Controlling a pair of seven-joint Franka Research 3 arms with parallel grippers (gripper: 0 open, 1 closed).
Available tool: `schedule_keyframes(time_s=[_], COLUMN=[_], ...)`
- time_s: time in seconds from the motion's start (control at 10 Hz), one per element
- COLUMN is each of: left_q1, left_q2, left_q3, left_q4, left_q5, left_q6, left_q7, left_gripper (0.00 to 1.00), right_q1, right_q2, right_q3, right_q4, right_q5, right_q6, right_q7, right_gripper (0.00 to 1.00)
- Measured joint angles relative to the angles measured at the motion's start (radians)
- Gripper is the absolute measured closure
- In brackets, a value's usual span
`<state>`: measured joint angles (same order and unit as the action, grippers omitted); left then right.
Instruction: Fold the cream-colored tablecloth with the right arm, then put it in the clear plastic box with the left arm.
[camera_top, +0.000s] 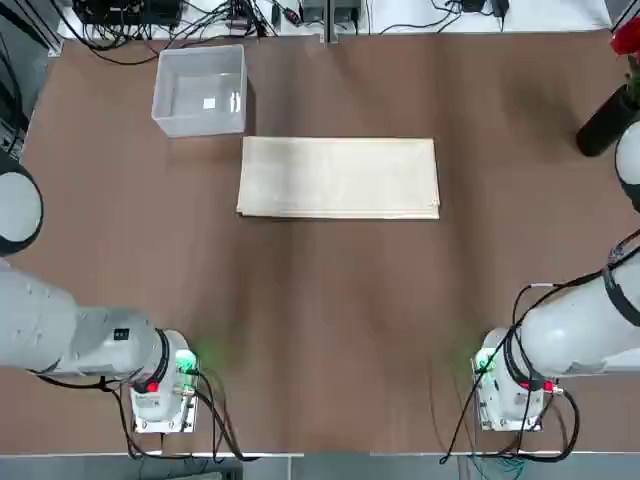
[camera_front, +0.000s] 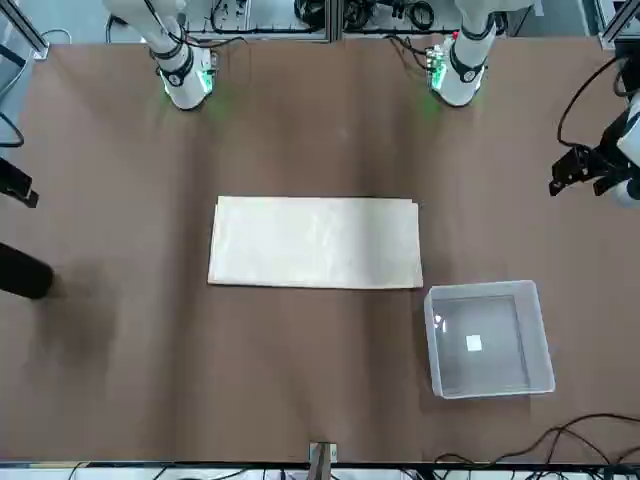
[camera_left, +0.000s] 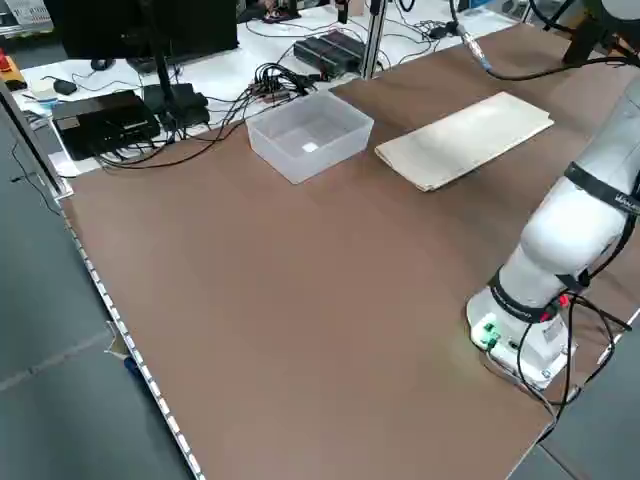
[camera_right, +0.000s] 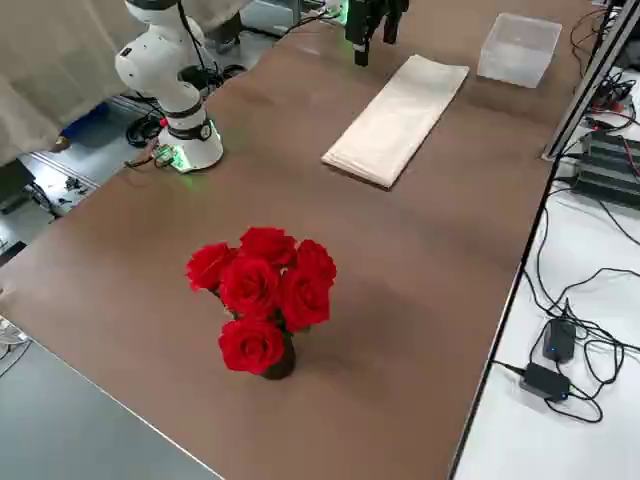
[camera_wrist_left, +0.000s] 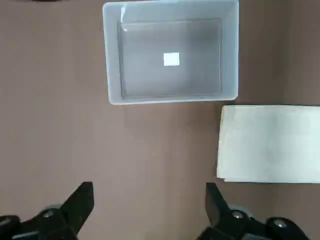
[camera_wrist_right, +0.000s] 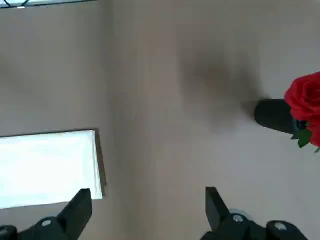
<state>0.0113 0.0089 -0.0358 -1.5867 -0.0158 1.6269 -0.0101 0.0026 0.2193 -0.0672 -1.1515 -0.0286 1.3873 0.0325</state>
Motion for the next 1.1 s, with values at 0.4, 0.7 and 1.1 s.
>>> schedule_keyframes(time_s=[0.4,0.7,1.1], left_q1=[0.003,0.002,0.000], left_q2=[0.000,0.010,0.023], left_q3=[0.000,0.000,-0.001], left_q4=[0.000,0.004,0.031], left_q5=[0.000,0.001,0.001], left_q6=[0.006,0.015,0.019], left_q7=[0.003,0.007,0.007], left_gripper=[0.01,0.01,0.01], right_q1=[0.001,0.004,-0.031], right_q2=[-0.063,-0.066,0.022], right_q3=[0.000,0.000,-0.006], right_q4=[-0.095,-0.110,-0.187], right_q5=[0.023,0.023,0.058], right_q6=[0.054,0.055,0.039], right_q7=[0.000,0.000,0.000], right_gripper=[0.00,0.00,0.00])
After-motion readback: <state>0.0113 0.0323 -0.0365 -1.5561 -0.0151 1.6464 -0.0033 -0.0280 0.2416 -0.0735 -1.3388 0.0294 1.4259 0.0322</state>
